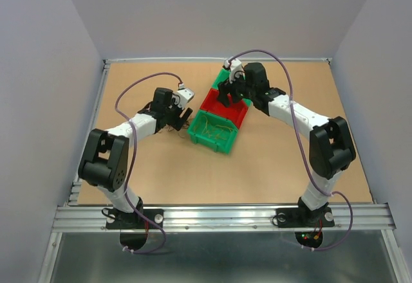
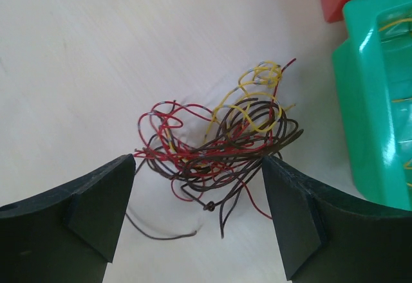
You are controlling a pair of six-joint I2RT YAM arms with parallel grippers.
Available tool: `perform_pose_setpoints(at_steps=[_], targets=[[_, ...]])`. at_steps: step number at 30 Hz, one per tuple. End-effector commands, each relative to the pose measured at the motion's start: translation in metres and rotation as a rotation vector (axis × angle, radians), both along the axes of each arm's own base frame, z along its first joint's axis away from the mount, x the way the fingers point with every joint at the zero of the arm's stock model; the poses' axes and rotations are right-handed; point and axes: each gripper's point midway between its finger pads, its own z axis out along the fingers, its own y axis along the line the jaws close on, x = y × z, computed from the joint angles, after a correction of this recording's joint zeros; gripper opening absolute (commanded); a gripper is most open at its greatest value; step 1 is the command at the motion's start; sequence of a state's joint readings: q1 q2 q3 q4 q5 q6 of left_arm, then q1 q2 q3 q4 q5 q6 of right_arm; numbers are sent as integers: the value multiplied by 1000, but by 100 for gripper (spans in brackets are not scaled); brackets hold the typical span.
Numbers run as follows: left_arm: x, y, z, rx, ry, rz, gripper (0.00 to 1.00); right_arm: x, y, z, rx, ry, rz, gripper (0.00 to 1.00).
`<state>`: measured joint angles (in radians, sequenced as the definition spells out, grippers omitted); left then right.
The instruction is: Untangle the cables
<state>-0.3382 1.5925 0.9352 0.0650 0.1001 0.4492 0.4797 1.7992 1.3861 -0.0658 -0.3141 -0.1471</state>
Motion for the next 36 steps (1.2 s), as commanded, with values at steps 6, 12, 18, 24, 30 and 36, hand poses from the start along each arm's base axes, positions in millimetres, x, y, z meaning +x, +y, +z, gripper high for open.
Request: perform_pose_setpoints(at_steps=[6, 12, 18, 24, 30, 36], targets=[[11, 8, 10, -36, 31, 23, 3, -18, 3, 41, 103, -123, 31, 75], [5, 15, 74, -120, -170, 51, 0, -59, 17, 52, 185, -154, 219, 75], [-17, 13, 122, -195, -297, 10, 0, -108, 39, 79, 390, -251, 462, 78], [-38, 9, 151, -250, -365, -36, 0, -112, 53, 89, 441, -252, 463, 78], [-50, 2, 163, -287, -386, -85, 0, -116, 79, 96, 481, -283, 479, 74], [-58, -4, 167, -307, -386, -127, 0, -113, 107, 85, 475, -262, 496, 68]])
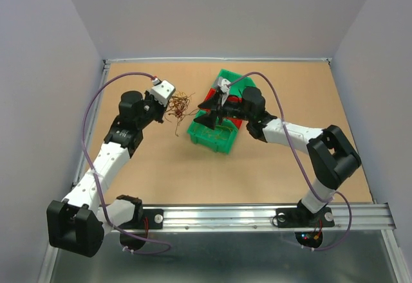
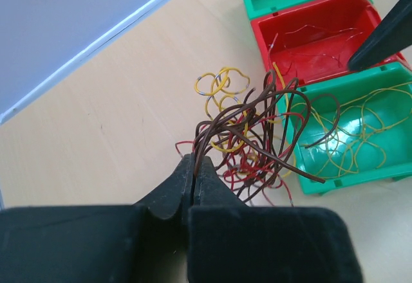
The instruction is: Untangle the cables
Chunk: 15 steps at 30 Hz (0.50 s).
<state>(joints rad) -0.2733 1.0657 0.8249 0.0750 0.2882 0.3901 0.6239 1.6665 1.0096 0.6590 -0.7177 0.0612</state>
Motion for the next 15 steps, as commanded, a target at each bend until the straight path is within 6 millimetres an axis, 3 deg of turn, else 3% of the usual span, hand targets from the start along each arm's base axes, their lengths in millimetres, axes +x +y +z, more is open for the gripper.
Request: perform_pose_setpoints(at_steps=[1, 5, 15], targets=[[-11, -11, 14, -41, -35, -68, 0, 11, 19, 34, 72, -75, -8, 67], [-16, -13, 18, -49, -44, -89, 0, 24, 28, 33, 84, -51, -51, 59], [-22, -16, 17, -47, -40, -121, 0, 35, 28, 38, 141, -18, -105, 56]])
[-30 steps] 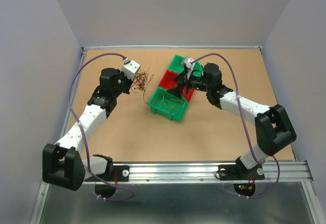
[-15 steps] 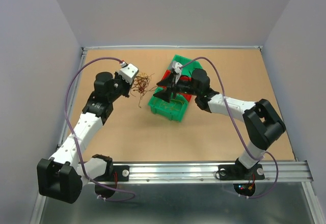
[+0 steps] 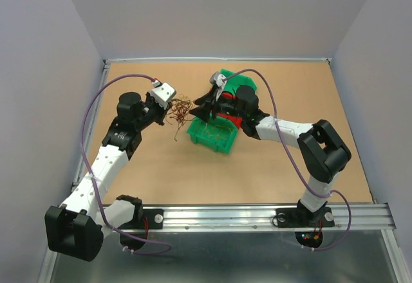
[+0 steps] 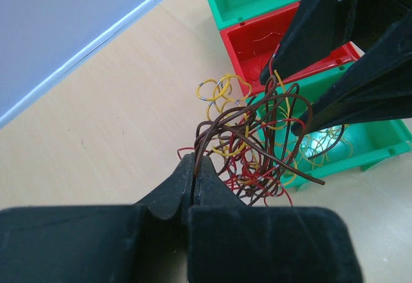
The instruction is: Untangle the cables
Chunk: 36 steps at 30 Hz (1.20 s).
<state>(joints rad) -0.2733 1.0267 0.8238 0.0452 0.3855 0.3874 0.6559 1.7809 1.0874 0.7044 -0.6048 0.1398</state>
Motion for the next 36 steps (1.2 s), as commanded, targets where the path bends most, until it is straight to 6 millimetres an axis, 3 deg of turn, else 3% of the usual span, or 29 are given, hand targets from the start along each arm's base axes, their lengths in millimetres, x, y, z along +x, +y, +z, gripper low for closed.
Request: perform_pose_setpoints(at_steps=[1, 10, 19, 22, 31, 36], targets=[[-6, -4, 10, -18, -42, -31, 0, 10, 5, 49, 114, -89, -34, 55], [-9, -7, 10, -19, -42, -56, 0, 19, 4, 50, 129, -75, -79, 40], [-12, -9, 11, -22, -41, -69, 0, 14, 13, 48, 139, -67, -16, 17], [-11, -8, 10, -18, -42, -64, 0, 13, 10, 50, 140, -73, -24, 4], [-5, 0, 14, -23, -54, 0, 0, 29, -5, 49, 147, -68, -168, 0], [2, 10, 16, -28, -62, 71, 0, 47, -24, 51, 174, -29, -274, 1]])
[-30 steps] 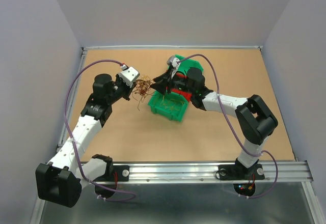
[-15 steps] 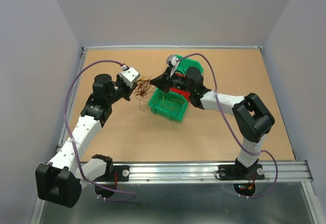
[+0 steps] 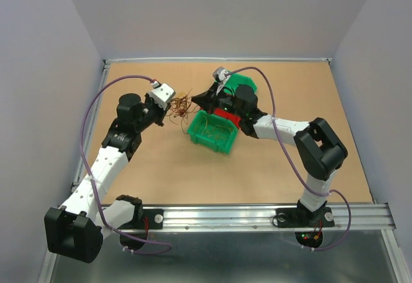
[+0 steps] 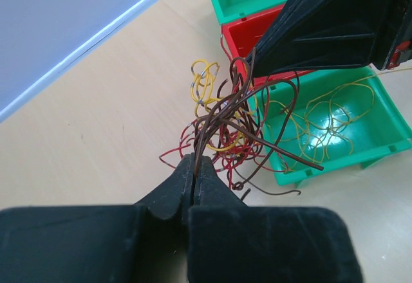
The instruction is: Untangle the cables
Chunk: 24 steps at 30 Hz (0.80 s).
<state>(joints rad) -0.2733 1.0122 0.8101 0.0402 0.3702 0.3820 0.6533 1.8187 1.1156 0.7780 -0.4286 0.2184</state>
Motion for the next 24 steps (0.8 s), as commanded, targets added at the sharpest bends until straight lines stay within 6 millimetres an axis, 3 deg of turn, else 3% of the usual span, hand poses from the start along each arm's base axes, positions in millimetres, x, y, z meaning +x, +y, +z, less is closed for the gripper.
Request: perform_pose_setpoints(at_steps=[1, 5, 12, 20, 24], targets=[[6, 9, 18, -28, -66, 70, 0, 13, -23, 41, 100, -53, -111, 1], [10, 15, 19, -37, -72, 115, 0, 21, -42, 41, 116, -39, -166, 1], [18, 29, 23, -44, -91, 199, 0, 25, -57, 43, 123, -46, -198, 0], [32, 67, 36, -114, -121, 368, 0, 29, -70, 44, 131, -44, -237, 1], [40, 101, 46, -195, -136, 459, 0, 32, -75, 45, 139, -41, -265, 1]])
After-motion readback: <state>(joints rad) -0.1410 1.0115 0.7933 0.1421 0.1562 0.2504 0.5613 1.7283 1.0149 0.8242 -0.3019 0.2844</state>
